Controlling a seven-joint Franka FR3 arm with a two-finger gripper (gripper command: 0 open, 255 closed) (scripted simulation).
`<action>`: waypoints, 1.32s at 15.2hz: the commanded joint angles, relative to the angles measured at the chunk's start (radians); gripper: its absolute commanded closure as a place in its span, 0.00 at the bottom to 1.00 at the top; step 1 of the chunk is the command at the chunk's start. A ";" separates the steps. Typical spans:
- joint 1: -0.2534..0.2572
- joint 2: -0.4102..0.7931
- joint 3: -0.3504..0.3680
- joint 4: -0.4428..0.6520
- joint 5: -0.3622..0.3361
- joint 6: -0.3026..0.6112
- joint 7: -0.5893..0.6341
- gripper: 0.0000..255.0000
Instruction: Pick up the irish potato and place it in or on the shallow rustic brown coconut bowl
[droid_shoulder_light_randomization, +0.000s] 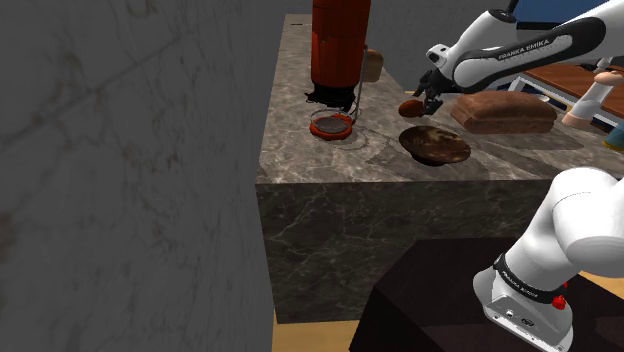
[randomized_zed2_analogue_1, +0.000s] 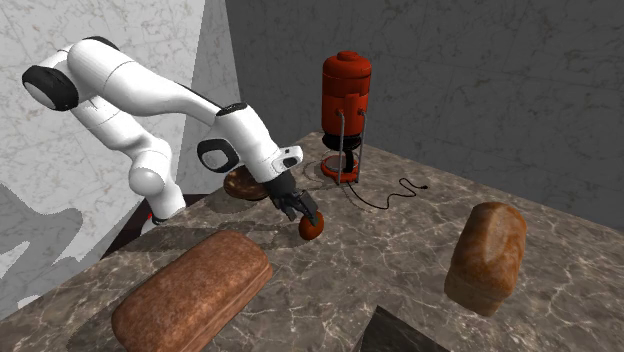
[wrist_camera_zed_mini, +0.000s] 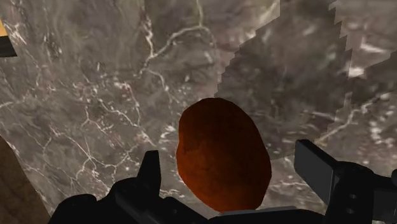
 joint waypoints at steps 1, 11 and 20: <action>0.021 0.033 -0.022 0.001 0.021 0.032 -0.015 0.00; 0.051 0.075 -0.055 0.004 0.055 0.070 -0.039 0.00; 0.051 0.075 -0.055 0.004 0.055 0.070 -0.039 1.00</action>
